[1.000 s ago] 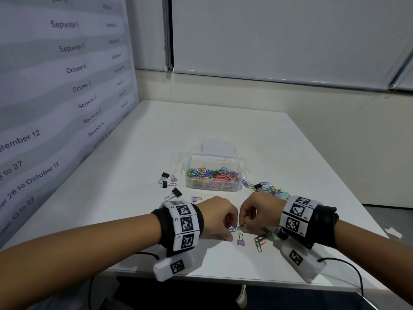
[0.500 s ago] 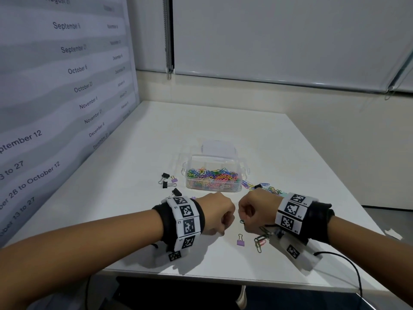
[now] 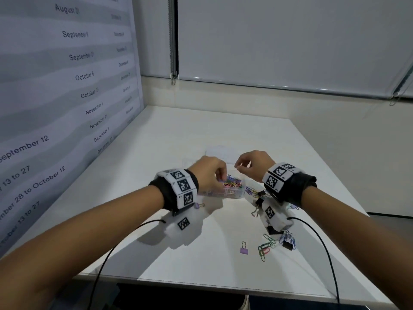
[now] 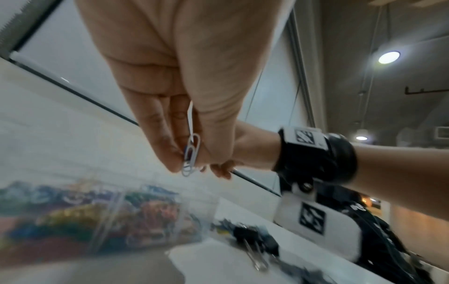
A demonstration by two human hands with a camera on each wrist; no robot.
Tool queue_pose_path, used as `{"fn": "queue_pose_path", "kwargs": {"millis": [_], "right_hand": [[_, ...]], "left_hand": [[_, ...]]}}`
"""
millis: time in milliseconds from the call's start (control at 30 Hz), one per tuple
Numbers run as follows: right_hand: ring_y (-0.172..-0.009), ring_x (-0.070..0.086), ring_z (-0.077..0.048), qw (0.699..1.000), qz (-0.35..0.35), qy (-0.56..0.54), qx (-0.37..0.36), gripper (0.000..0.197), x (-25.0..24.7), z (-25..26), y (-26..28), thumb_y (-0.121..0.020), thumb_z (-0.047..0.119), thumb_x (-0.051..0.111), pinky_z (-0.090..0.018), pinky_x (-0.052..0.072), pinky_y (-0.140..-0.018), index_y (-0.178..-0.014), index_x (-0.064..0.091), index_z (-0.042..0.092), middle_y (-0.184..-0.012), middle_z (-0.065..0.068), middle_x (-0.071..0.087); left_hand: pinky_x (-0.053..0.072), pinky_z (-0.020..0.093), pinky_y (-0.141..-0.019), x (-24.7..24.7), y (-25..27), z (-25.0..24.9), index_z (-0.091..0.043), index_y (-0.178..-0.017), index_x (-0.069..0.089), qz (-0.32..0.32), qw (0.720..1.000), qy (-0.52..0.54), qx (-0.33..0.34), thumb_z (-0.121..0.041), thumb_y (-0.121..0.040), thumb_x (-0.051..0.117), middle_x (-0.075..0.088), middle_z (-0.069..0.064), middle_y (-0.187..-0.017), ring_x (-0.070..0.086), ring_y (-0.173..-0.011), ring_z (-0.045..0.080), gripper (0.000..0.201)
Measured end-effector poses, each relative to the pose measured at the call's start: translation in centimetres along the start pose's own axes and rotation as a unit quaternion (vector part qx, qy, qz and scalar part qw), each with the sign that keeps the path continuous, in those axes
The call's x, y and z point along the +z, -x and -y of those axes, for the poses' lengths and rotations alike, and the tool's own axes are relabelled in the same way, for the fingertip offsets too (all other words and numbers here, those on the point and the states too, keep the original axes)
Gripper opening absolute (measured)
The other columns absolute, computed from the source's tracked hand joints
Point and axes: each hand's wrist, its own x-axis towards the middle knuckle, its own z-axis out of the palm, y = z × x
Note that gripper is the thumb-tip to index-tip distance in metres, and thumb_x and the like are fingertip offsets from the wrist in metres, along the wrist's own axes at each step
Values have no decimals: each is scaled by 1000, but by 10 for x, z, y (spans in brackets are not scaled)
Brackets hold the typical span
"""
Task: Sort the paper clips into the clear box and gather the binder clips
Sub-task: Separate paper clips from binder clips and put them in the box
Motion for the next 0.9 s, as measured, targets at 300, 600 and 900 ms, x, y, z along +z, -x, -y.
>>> {"fn": "queue_pose_path", "kwargs": {"millis": [300,600,900], "right_hand": [[-75,58,-17,987,75,68,123,10,8,-37,4,-74,19,69,-20,41,-54,-71,59,18,-78,0,62],[-72,56,-15,981,135,40,136,31,18,-26,-3,-60,30,82,-26,46,-66,-85,65,22,-70,8,58],[-53,64,-10,978,177,-20,112,12,22,-25,-1,-62,6,69,-32,60,-69,-63,72,17,-54,5,68]], "left_hand": [[44,29,-78,-1,-26,26,-9,-110,60,-5,995,-51,-89,0,-89,50,64,11,-111,59,-93,25,25],[45,33,-82,20,-15,10,-9,-111,62,76,992,-105,-9,-25,-88,58,62,9,-108,57,-99,26,28],[44,33,-83,20,-21,17,-8,-108,59,75,987,-140,-29,-17,-87,56,61,13,-114,57,-103,30,23]]}}
